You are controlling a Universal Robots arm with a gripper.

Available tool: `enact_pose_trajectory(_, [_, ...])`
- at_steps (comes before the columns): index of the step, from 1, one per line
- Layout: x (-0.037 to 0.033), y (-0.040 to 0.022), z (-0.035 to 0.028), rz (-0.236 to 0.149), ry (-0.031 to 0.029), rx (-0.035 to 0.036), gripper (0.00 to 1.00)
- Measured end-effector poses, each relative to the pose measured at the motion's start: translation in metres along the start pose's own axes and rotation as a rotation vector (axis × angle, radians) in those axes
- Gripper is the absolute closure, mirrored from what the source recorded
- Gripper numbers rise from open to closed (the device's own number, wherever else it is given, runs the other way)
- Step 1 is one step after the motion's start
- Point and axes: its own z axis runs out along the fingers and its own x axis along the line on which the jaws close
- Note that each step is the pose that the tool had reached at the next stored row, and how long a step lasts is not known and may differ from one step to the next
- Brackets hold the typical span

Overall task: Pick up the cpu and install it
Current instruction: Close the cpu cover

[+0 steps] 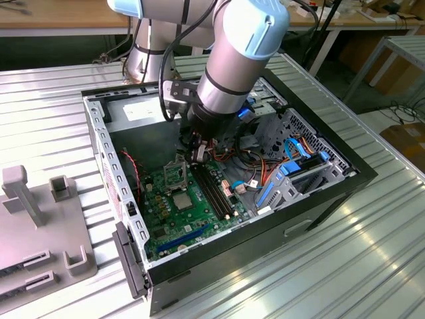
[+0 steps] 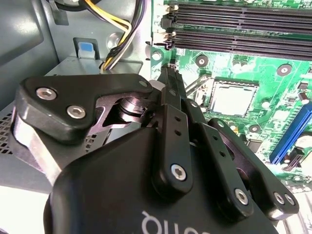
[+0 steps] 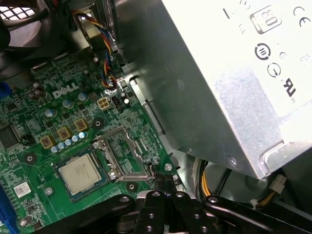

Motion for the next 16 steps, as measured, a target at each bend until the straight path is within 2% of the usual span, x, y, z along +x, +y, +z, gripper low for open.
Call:
enact_pose_trajectory(3, [0.0,0.0003,-0.001,0.0,0.005,0.0027,0.89])
enact_pose_trajectory(8, [0.0,0.001,-0.0034,0.001,0.0098,0.0052,0.89])
enact_pose_trajectory(16, [0.0,0.0019,-0.0063,0.001,0.0131,0.0069,0.89])
